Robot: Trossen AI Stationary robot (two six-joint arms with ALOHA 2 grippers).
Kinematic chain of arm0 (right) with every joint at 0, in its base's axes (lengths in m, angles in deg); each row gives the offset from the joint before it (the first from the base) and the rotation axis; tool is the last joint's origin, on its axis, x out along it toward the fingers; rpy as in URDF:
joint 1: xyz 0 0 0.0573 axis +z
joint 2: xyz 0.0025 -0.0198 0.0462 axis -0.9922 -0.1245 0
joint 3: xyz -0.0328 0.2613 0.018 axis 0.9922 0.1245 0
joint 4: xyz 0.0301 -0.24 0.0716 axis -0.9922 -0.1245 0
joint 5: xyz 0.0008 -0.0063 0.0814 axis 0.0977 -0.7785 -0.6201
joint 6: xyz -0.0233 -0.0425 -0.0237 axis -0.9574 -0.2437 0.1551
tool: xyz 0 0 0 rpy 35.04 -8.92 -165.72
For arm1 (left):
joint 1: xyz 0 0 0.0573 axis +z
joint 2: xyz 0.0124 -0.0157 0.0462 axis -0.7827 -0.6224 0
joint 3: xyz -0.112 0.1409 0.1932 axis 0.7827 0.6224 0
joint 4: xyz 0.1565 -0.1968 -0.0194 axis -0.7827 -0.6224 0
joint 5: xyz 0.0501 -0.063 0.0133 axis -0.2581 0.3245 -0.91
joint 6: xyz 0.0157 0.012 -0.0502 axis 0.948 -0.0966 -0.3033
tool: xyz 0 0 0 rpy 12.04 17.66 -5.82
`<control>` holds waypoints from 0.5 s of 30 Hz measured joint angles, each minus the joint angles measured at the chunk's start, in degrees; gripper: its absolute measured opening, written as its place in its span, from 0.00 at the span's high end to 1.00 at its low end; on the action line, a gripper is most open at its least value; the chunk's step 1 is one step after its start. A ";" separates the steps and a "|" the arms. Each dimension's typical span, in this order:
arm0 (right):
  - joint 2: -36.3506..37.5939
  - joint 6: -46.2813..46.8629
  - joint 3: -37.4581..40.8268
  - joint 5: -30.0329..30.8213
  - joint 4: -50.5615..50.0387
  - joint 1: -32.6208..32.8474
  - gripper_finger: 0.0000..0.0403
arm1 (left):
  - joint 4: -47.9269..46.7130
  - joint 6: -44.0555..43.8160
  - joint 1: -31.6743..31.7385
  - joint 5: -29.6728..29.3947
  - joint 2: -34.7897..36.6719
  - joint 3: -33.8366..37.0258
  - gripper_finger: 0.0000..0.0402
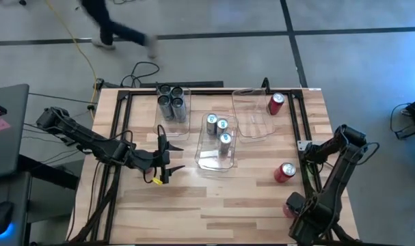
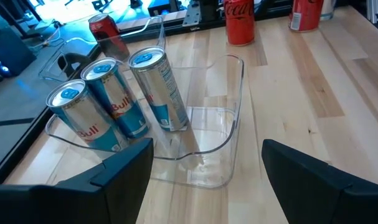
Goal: Sort soda cans
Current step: Put the blue soda can into the middle transparent bin
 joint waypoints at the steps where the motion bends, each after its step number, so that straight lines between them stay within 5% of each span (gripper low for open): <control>1: 0.00 0.28 0.00 0.00 -0.08 0.15 0.09 | 0.00 0.00 0.00 0.00 0.00 0.00 0.26; 15: -0.02 4.84 0.00 2.51 1.24 1.61 0.09 | -0.11 0.00 0.00 0.02 0.00 0.00 0.26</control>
